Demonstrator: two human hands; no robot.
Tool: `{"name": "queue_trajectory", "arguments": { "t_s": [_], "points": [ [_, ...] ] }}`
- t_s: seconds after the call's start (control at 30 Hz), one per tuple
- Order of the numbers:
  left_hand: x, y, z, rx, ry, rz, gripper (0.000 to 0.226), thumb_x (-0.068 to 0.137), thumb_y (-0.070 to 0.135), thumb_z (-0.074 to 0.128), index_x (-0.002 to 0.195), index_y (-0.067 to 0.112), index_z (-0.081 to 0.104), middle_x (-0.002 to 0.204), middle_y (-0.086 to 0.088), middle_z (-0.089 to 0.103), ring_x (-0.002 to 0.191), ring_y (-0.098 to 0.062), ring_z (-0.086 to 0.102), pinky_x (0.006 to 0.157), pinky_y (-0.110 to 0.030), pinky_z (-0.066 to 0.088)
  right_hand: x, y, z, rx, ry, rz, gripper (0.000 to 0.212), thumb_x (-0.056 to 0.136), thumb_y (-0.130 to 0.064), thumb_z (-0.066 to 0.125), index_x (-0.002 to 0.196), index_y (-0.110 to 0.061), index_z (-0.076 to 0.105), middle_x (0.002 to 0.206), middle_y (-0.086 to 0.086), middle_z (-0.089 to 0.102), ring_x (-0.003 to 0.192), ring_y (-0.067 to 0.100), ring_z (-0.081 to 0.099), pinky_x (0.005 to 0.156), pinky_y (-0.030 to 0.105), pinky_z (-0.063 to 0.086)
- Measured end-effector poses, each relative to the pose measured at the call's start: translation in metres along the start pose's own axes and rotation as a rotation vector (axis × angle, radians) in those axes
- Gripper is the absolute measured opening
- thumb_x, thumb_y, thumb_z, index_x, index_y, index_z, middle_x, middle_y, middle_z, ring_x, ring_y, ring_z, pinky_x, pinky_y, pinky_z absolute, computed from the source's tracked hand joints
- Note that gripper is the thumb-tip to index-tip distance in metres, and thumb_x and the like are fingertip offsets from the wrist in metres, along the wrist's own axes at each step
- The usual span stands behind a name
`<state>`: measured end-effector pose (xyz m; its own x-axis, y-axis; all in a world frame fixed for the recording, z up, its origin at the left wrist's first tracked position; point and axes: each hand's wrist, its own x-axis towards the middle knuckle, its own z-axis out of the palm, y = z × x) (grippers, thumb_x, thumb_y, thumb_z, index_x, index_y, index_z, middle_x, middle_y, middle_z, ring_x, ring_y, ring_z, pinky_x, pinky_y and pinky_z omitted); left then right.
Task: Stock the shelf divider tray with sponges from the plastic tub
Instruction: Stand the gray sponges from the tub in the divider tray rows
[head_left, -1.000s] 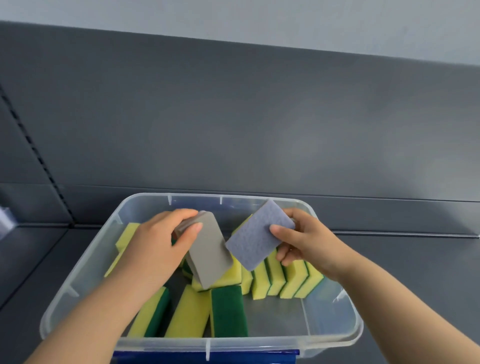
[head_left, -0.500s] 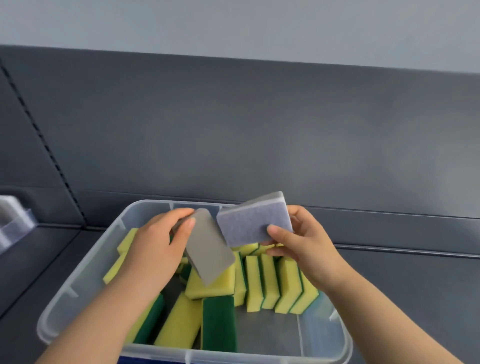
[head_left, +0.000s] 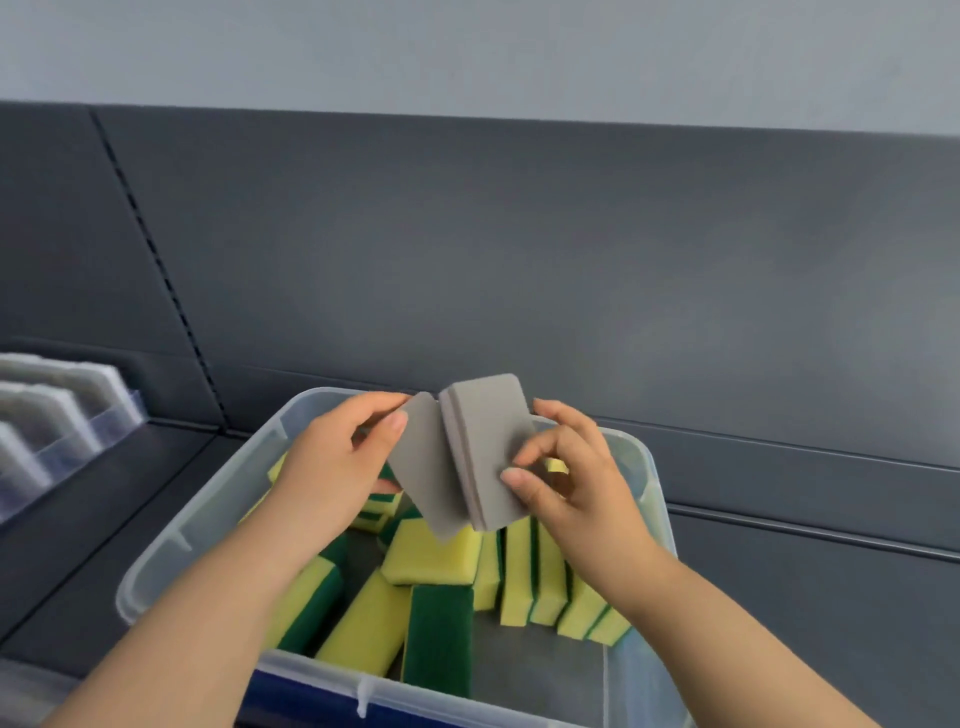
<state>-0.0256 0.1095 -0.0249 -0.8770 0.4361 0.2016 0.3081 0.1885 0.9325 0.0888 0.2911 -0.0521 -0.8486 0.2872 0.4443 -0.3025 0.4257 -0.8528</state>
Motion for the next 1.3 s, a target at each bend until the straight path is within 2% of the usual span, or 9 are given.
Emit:
{"name": "queue_trajectory", "arguments": {
  "t_s": [0.1, 0.23, 0.4, 0.5, 0.63, 0.93, 1.07, 1.2, 1.3],
  "points": [
    [-0.002, 0.002, -0.001, 0.074, -0.03, 0.023, 0.024, 0.094, 0.018, 0.051, 0.108, 0.032, 0.064, 0.1, 0.008, 0.067, 0.09, -0.01, 0.064, 0.067, -0.036, 0.058, 0.011, 0.0, -0.002, 0.124, -0.073, 0.207, 0.047, 0.074, -0.025, 0.075, 0.097, -0.048, 0.041, 0.114, -0.028, 0.049, 0.102, 0.01, 0.055, 0.078, 0.026, 0.051],
    [0.001, 0.001, 0.0, 0.202, -0.061, 0.068, 0.023, 0.092, 0.022, 0.053, 0.109, 0.033, 0.063, 0.106, 0.006, 0.064, 0.091, -0.01, 0.063, 0.066, -0.035, 0.058, 0.015, -0.003, -0.002, 0.023, -0.255, 0.277, 0.093, 0.062, -0.036, 0.078, 0.125, -0.066, 0.017, 0.11, -0.014, 0.058, 0.099, 0.005, 0.058, 0.084, 0.028, 0.051],
    [0.005, -0.003, -0.016, 0.346, 0.027, 0.119, 0.025, 0.092, 0.022, 0.054, 0.115, 0.027, 0.063, 0.108, 0.006, 0.062, 0.094, -0.011, 0.06, 0.08, -0.038, 0.053, 0.022, -0.008, 0.004, 0.192, -0.088, 0.304, 0.058, 0.075, -0.029, 0.074, 0.117, -0.053, 0.041, 0.114, -0.001, 0.056, 0.1, 0.015, 0.06, 0.078, 0.038, 0.056],
    [0.0, -0.003, -0.037, 0.423, 0.016, 0.201, 0.025, 0.091, 0.021, 0.056, 0.113, 0.031, 0.063, 0.101, 0.018, 0.059, 0.091, 0.008, 0.053, 0.078, -0.007, 0.041, 0.031, -0.017, 0.01, 0.288, -0.055, 0.332, 0.032, 0.086, -0.022, 0.063, 0.113, -0.034, 0.05, 0.115, 0.008, 0.056, 0.096, 0.014, 0.062, 0.07, 0.031, 0.056],
    [-0.013, 0.003, -0.091, 0.487, 0.075, 0.284, 0.026, 0.088, 0.023, 0.059, 0.113, 0.03, 0.064, 0.103, 0.019, 0.058, 0.089, 0.008, 0.05, 0.075, 0.003, 0.031, 0.046, -0.044, 0.036, 0.226, -0.003, 0.255, 0.02, 0.089, -0.02, 0.059, 0.108, -0.027, 0.054, 0.105, 0.007, 0.063, 0.092, 0.016, 0.063, 0.069, 0.028, 0.055],
    [-0.076, 0.002, -0.295, 0.579, 0.312, 0.318, 0.023, 0.085, 0.03, 0.061, 0.108, 0.033, 0.065, 0.101, 0.019, 0.062, 0.088, 0.004, 0.056, 0.074, -0.004, 0.037, 0.065, -0.143, 0.201, 0.244, -0.08, 0.023, 0.016, 0.083, -0.017, 0.065, 0.096, -0.022, 0.058, 0.092, -0.001, 0.068, 0.081, 0.01, 0.065, 0.063, 0.023, 0.051],
    [-0.124, -0.016, -0.397, 0.622, 0.38, 0.311, 0.025, 0.083, 0.023, 0.064, 0.108, 0.028, 0.067, 0.103, 0.016, 0.063, 0.094, -0.004, 0.059, 0.083, -0.027, 0.046, 0.059, -0.177, 0.293, 0.242, -0.143, -0.05, 0.015, 0.08, -0.015, 0.069, 0.089, -0.024, 0.06, 0.087, -0.006, 0.068, 0.081, 0.013, 0.066, 0.064, 0.026, 0.054],
    [-0.175, -0.045, -0.481, 0.642, 0.418, 0.215, 0.031, 0.081, 0.022, 0.067, 0.103, 0.043, 0.063, 0.103, 0.029, 0.061, 0.092, 0.007, 0.057, 0.075, -0.005, 0.041, 0.045, -0.188, 0.379, 0.175, -0.202, -0.057, 0.018, 0.079, -0.018, 0.069, 0.089, -0.029, 0.059, 0.092, -0.006, 0.067, 0.088, 0.021, 0.064, 0.077, 0.048, 0.054],
    [-0.199, -0.068, -0.522, 0.623, 0.485, 0.12, 0.035, 0.08, 0.023, 0.068, 0.098, 0.053, 0.061, 0.106, 0.033, 0.059, 0.089, 0.009, 0.059, 0.071, -0.001, 0.039, 0.035, -0.19, 0.433, 0.141, -0.231, -0.055, 0.023, 0.079, -0.021, 0.07, 0.088, -0.037, 0.057, 0.092, -0.014, 0.065, 0.087, 0.009, 0.063, 0.07, 0.03, 0.051]
  ]
}}
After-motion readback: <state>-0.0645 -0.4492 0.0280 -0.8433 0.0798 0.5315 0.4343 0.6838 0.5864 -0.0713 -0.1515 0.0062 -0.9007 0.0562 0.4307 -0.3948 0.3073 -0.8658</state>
